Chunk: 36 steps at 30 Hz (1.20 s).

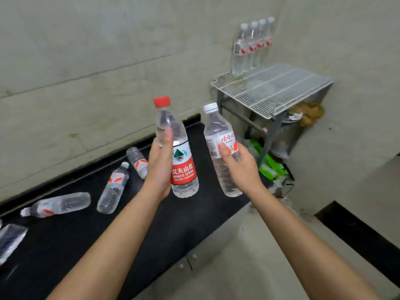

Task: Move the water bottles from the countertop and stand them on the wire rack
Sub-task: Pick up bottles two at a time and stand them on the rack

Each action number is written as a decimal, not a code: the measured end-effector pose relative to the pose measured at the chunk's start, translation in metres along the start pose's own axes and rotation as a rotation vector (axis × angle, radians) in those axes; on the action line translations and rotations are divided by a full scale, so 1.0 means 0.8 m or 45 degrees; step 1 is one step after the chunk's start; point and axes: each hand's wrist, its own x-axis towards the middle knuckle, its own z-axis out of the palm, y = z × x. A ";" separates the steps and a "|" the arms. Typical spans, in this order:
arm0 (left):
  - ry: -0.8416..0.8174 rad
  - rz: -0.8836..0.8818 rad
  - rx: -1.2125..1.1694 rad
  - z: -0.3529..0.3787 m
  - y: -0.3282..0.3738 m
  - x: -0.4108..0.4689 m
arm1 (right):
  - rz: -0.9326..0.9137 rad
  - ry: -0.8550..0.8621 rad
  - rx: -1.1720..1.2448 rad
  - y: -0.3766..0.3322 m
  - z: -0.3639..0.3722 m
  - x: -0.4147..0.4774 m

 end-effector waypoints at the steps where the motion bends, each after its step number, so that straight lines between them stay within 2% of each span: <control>1: -0.028 0.014 0.023 0.038 -0.008 -0.010 | 0.005 0.009 0.061 0.006 -0.037 -0.002; 7: -0.181 0.093 0.021 0.238 -0.035 -0.061 | 0.022 0.083 0.214 0.024 -0.240 0.003; 13: -0.238 0.132 0.010 0.353 -0.036 -0.055 | -0.034 0.185 0.283 0.023 -0.348 0.047; 19: -0.232 0.164 -0.019 0.413 -0.051 0.011 | -0.009 0.119 0.274 0.037 -0.373 0.133; 28: -0.232 0.251 -0.040 0.495 -0.063 0.211 | -0.088 -0.047 0.205 0.037 -0.385 0.337; 32: -0.253 0.260 0.032 0.525 -0.045 0.288 | -0.131 -0.124 0.163 0.029 -0.408 0.424; 36: -0.250 0.306 0.244 0.543 -0.032 0.351 | -0.150 -0.170 -0.008 0.035 -0.421 0.495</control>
